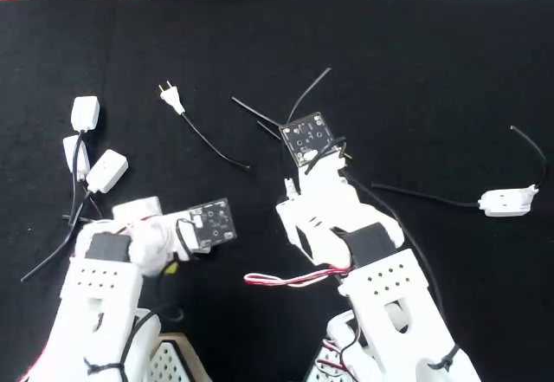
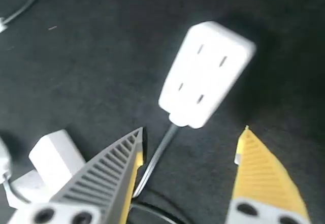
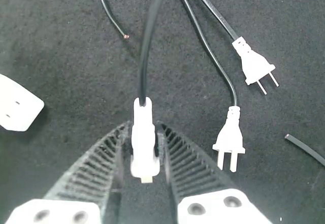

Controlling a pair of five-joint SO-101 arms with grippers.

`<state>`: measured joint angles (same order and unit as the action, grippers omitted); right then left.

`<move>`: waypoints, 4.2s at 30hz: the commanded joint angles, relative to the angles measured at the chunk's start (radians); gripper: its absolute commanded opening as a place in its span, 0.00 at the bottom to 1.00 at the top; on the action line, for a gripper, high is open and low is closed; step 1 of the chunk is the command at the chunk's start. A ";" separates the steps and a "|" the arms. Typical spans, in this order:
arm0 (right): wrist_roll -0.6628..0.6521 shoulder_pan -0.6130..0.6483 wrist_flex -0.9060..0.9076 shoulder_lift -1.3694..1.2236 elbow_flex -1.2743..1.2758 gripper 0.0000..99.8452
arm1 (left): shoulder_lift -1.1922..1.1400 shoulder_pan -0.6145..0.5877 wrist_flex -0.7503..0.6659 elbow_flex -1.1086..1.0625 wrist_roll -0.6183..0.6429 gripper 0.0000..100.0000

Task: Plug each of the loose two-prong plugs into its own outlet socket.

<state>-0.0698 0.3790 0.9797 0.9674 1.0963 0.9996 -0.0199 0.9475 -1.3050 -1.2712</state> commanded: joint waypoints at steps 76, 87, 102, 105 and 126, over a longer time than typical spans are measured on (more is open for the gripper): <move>0.020 -0.057 -0.021 0.001 -0.031 0.02 | -0.614 0.259 0.103 0.610 0.743 0.25; 0.074 -0.021 -0.023 -0.005 -0.110 0.02 | -0.031 0.191 0.129 0.321 1.002 0.25; 0.144 0.298 -0.511 -0.005 0.004 0.02 | 0.750 0.131 0.264 -0.044 1.198 0.25; 0.144 0.333 -0.577 -0.005 0.038 0.02 | 0.792 0.136 0.256 -0.045 1.244 0.25; 0.351 0.410 -0.361 0.001 -0.027 0.01 | 0.824 0.114 0.044 -0.171 1.415 0.25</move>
<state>0.2816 0.7580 0.5715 0.9689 1.1193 1.8144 0.1274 1.0319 -1.4876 0.1297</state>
